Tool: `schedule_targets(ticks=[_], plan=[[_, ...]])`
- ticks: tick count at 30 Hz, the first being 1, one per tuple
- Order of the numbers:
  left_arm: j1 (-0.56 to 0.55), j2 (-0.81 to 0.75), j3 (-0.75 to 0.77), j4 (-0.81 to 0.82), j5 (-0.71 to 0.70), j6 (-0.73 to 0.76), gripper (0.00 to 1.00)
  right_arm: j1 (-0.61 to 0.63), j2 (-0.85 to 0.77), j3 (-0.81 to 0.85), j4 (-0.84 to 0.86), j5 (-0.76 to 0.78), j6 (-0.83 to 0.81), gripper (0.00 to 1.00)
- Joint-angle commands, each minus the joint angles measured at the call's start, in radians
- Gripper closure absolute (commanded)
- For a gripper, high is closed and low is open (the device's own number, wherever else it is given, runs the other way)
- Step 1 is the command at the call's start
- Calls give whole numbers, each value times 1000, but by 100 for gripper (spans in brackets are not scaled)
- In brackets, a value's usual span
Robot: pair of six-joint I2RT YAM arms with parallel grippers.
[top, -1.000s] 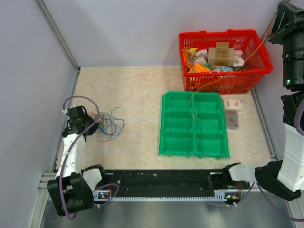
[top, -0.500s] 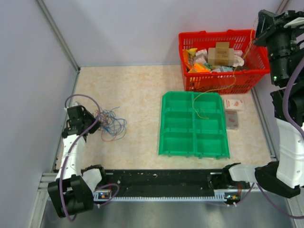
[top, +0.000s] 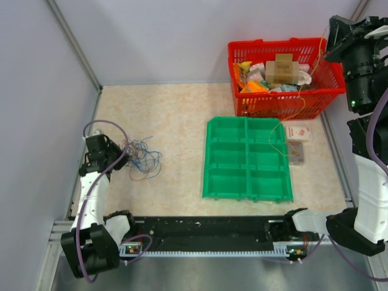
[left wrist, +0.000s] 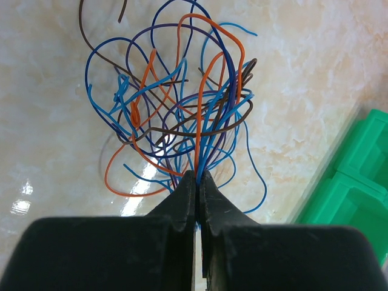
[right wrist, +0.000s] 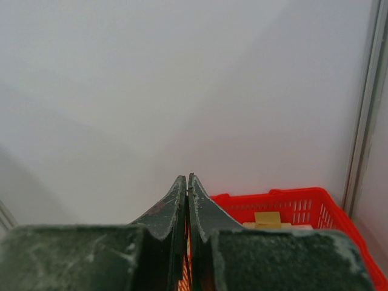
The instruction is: Untangle the cables
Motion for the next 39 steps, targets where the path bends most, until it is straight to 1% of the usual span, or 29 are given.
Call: schedule_targets(ticks=[1, 9, 13, 18, 22, 26, 29, 30, 34, 39], plan=[[-1, -33, 21, 47, 14, 9, 100, -9, -2, -34, 20, -30, 49, 100], [-3, -32, 18, 49, 15, 8, 100, -9, -6, -86, 26, -70, 109, 100], [-1, -38, 17, 47, 17, 11, 100, -9, -31, -177, 48, -51, 108, 100], [-3, -40, 18, 46, 27, 14, 100, -9, -100, -329, 49, 41, 74, 100], [-3, -35, 24, 41, 27, 17, 100, -9, -166, -382, 17, 143, 19, 100], [-7, -24, 26, 55, 34, 12, 100, -9, -213, -418, 0, 187, -24, 100], [-6, -17, 29, 58, 30, 15, 100, -9, -227, -452, -5, 212, -26, 100], [-9, -15, 32, 58, 30, 15, 100, -11, -223, -452, -15, 233, -56, 100], [-9, -18, 35, 51, 32, 20, 100, -9, -233, -432, -28, 296, -92, 100], [-9, -16, 44, 51, 37, 20, 100, -11, -239, -464, -21, 286, -84, 100]])
